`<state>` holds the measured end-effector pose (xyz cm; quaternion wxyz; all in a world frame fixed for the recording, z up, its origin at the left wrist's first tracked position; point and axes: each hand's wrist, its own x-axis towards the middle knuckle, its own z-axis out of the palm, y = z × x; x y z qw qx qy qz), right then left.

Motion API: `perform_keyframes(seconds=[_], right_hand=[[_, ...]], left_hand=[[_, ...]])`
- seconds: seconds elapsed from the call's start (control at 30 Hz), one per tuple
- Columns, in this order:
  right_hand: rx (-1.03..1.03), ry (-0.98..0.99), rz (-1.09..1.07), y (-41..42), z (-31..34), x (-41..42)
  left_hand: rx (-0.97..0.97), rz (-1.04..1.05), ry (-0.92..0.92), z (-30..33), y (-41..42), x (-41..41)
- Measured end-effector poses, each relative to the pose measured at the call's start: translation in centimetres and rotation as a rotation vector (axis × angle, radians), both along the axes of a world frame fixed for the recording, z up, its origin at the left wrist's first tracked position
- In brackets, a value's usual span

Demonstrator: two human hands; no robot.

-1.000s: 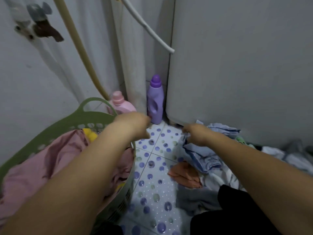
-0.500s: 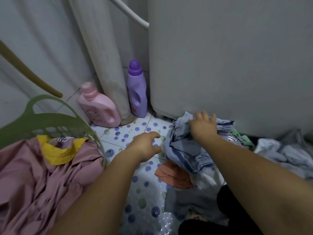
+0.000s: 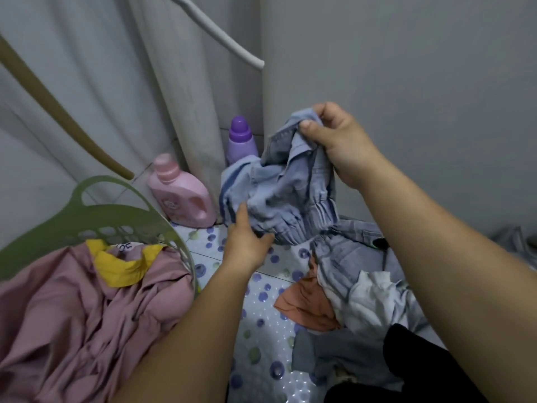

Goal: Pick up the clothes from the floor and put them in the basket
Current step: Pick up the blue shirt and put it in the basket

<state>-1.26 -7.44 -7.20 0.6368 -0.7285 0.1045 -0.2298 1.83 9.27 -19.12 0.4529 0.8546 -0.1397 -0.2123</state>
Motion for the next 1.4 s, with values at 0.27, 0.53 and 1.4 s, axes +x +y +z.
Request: perform_keyframes(seconds=[0.27, 0.53, 1.4], right_hand=[[0.315, -0.041, -0.226, 1.5, 2.3, -0.1], [0.588, 0.396, -0.363, 0.9, 3.3, -3.5], [0.693, -0.501, 0.634, 26.8, 18.9, -6.0]], left_hand=[[-0.188, 0.129, -0.075, 1.8, 1.4, 0.3], [-0.894, 0.453, 0.308, 10.0, 3.3, 0.5], [-0.996, 0.239, -0.611, 31.8, 23.5, -8.2]])
